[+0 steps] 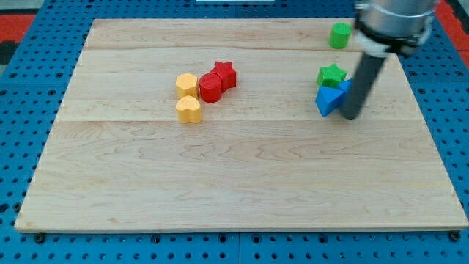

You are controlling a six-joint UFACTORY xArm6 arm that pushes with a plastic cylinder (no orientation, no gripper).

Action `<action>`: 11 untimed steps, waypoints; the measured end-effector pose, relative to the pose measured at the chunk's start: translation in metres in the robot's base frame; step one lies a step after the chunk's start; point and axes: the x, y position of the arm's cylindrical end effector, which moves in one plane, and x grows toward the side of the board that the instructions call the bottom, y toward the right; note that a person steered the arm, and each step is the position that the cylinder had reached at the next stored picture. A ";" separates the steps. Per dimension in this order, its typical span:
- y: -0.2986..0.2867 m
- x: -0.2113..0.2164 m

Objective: Move the green star left of green circle

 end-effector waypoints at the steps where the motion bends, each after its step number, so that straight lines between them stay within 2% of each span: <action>1: -0.007 -0.063; 2: 0.000 -0.072; 3: 0.016 -0.043; 4: 0.038 -0.074; 5: 0.005 -0.114; 6: 0.018 -0.088; 7: -0.032 -0.086; 8: -0.025 -0.130; 9: -0.008 -0.157; 10: 0.034 -0.108; 11: 0.080 -0.142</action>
